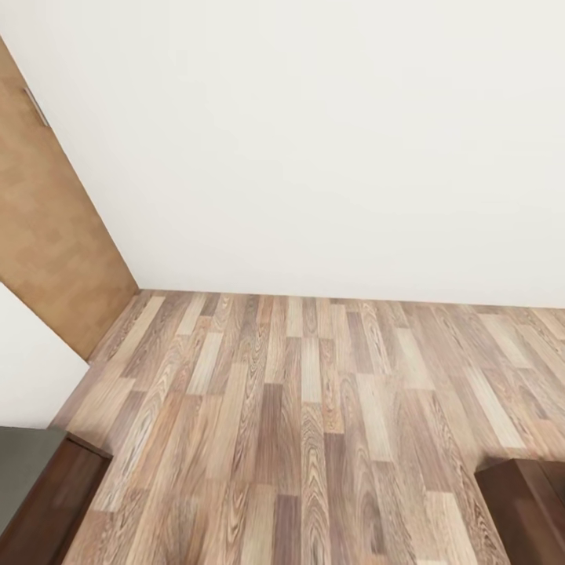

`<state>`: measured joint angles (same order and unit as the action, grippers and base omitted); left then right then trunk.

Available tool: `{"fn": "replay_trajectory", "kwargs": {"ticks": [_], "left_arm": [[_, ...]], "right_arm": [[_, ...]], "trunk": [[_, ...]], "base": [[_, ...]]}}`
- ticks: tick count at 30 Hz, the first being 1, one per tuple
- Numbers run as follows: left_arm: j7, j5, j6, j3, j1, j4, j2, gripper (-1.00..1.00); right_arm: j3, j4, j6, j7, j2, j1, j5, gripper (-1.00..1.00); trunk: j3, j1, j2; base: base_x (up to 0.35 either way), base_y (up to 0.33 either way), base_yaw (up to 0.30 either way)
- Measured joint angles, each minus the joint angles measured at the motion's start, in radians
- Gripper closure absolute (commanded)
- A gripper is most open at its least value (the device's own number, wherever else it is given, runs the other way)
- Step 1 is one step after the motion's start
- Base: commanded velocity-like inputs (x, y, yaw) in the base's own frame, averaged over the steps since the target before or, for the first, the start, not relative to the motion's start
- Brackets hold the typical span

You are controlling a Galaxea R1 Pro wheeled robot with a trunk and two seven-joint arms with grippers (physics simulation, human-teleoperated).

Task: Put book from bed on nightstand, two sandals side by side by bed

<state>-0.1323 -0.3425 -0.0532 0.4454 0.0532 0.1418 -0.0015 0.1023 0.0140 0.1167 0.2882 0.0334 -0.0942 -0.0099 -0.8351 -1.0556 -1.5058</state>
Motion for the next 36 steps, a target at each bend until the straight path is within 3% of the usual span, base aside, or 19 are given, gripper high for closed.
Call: {"fn": "replay_trajectory", "kwargs": {"ticks": [36], "left_arm": [[0.0,0.0,0.0,0.0,0.0,0.0,0.0,-1.0]], "right_arm": [[0.0,0.0,0.0,0.0,0.0,0.0,0.0,-1.0]], "trunk": [[0.0,0.0,0.0]], "base": [[0.108,0.0,0.0]]}}
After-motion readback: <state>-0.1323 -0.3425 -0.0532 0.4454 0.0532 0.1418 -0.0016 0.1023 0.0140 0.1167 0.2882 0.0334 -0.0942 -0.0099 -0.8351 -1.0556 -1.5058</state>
